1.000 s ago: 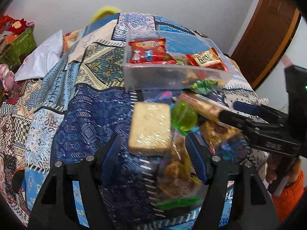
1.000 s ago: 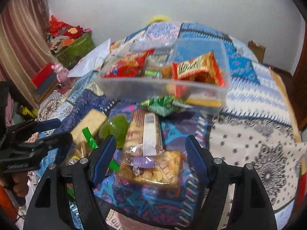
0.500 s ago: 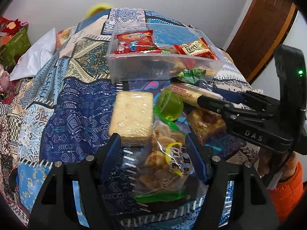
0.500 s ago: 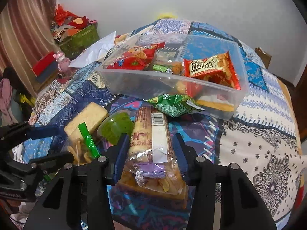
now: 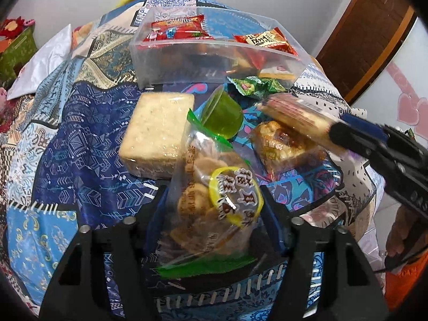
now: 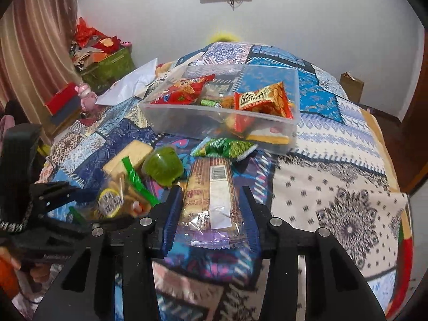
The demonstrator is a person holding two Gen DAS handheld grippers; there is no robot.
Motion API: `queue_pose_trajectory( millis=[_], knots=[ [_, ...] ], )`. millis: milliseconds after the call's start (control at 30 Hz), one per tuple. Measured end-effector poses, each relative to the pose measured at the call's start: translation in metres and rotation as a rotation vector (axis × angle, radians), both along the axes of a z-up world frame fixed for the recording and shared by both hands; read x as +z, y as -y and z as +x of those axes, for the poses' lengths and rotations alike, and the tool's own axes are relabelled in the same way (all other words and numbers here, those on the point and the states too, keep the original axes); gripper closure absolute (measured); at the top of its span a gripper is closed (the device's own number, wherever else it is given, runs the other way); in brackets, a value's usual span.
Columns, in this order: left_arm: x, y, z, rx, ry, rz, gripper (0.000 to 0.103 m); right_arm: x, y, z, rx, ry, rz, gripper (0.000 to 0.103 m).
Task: Organize snacks
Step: 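Carry the cake bag and wafer roll into the clear box and release both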
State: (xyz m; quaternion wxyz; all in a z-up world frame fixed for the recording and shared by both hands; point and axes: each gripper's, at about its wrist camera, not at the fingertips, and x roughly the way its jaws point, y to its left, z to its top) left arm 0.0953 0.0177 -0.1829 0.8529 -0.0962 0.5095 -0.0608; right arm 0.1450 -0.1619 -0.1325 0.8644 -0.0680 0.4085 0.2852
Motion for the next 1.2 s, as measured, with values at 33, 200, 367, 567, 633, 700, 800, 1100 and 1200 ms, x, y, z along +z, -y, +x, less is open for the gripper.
queue_pose_trajectory(
  millis=[33, 200, 367, 567, 633, 700, 800, 1100, 1200],
  knots=[
    [0.000, 0.000, -0.001, 0.002, 0.007, 0.001, 0.040, -0.002, 0.002, -0.003, 0.000, -0.006, -0.002, 0.063],
    [0.002, 0.002, -0.007, -0.004, 0.024, -0.006, 0.048, -0.016, 0.007, -0.013, 0.007, -0.038, -0.020, 0.063],
    [0.005, 0.006, -0.008, -0.008, 0.035, 0.003, 0.052, -0.022, 0.007, -0.014, 0.017, -0.070, -0.033, 0.063],
    [0.012, 0.007, -0.012, -0.014, 0.057, 0.000, 0.058, -0.023, -0.004, -0.004, 0.014, -0.072, -0.062, 0.057],
    [0.018, 0.008, -0.013, -0.013, 0.081, 0.011, 0.059, -0.026, -0.008, -0.002, 0.012, -0.068, -0.072, 0.057],
    [0.023, 0.008, -0.014, -0.012, 0.097, 0.015, 0.059, -0.029, -0.010, -0.001, 0.010, -0.062, -0.081, 0.057],
    [0.032, 0.005, -0.014, -0.006, 0.120, 0.014, 0.059, -0.029, -0.008, -0.001, 0.007, -0.064, -0.063, 0.061],
    [0.060, -0.001, -0.001, 0.019, 0.200, 0.017, 0.059, -0.006, 0.005, -0.003, -0.011, -0.017, -0.019, 0.061],
    [0.071, -0.005, 0.005, 0.028, 0.230, 0.019, 0.059, 0.007, 0.006, 0.001, -0.017, 0.012, 0.003, 0.061]
  ],
)
